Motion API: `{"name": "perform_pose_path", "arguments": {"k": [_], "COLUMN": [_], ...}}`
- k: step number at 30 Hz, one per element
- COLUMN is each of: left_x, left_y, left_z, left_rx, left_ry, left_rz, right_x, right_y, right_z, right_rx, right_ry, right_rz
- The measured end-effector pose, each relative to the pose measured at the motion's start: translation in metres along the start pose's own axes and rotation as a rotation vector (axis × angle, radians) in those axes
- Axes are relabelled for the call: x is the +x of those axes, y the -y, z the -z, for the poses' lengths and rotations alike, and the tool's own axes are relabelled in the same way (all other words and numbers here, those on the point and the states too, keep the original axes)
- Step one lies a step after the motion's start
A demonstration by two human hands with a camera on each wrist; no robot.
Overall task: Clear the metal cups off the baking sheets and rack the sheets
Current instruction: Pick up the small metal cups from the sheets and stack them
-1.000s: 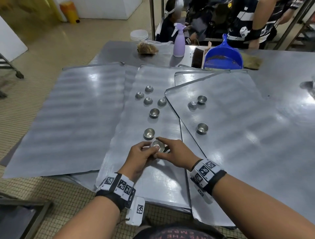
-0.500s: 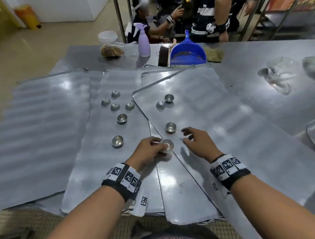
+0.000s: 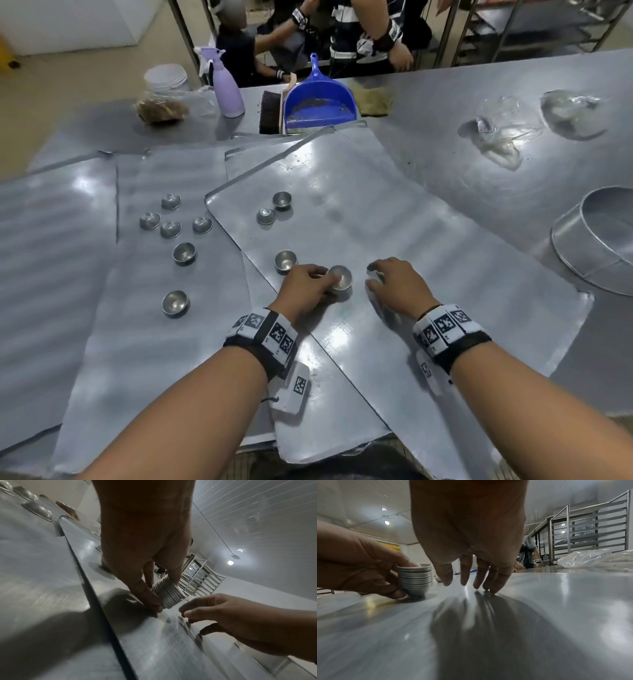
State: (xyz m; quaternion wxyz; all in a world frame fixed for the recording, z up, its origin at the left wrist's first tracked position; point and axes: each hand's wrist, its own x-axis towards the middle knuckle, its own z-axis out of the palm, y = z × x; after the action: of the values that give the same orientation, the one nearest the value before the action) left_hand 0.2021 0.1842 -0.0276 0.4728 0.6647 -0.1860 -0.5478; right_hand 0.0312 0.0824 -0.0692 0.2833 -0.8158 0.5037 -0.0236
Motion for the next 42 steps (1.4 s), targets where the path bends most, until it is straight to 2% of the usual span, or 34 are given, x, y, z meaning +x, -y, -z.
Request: {"name": "perform_pose_path", "arguments": {"k": [4, 7, 9, 11, 13, 15, 17, 20, 22, 24, 30, 35, 39, 42], "left_x": [-0.003, -0.012, -0.018, -0.017, -0.017, -0.017, -0.018, -0.014, -0.008, -0.003, 0.001, 0.005, 0.007, 0.007], "left_y": [0.000, -0.002, -0.003, -0.004, -0.006, -0.006, -0.001, 0.008, 0.015, 0.021, 0.023, 0.016, 0.019, 0.023], "left_z": [0.009, 0.029, 0.056, 0.092, 0.135, 0.178, 0.216, 0.255, 0.269, 0.276, 0.283, 0.270, 0.255, 0.247], "left_rx": [-0.036, -0.012, 0.006, 0.146, 0.408, 0.636, 0.795, 0.929, 0.979, 0.997, 0.890, 0.704, 0.179, -0.059], "left_ry": [-0.045, -0.086, -0.125, -0.210, -0.356, -0.516, -0.592, -0.519, -0.449, -0.418, -0.343, -0.278, -0.138, -0.106], "left_rz": [0.017, -0.013, -0.029, -0.089, -0.163, -0.175, -0.147, -0.045, -0.014, -0.064, -0.208, -0.196, -0.076, -0.001], "right_x": [0.017, 0.031, 0.039, 0.046, 0.052, 0.055, 0.058, 0.063, 0.065, 0.063, 0.054, 0.049, 0.043, 0.038], "right_y": [0.020, 0.060, 0.092, 0.124, 0.151, 0.171, 0.182, 0.186, 0.185, 0.184, 0.184, 0.182, 0.187, 0.191], "right_z": [0.017, 0.023, 0.018, 0.007, -0.009, -0.026, -0.044, -0.067, -0.077, -0.083, -0.085, -0.084, -0.082, -0.081], "right_rx": [0.055, 0.051, 0.049, 0.038, 0.020, -0.014, -0.070, -0.173, -0.220, -0.238, -0.246, -0.238, -0.197, -0.154], "right_ry": [-0.078, -0.152, -0.151, -0.116, -0.060, 0.010, 0.074, 0.151, 0.123, 0.055, -0.042, 0.003, -0.035, -0.016], "right_rz": [0.032, 0.146, 0.219, 0.274, 0.294, 0.275, 0.254, 0.184, 0.161, 0.144, 0.069, 0.001, 0.009, 0.020]}}
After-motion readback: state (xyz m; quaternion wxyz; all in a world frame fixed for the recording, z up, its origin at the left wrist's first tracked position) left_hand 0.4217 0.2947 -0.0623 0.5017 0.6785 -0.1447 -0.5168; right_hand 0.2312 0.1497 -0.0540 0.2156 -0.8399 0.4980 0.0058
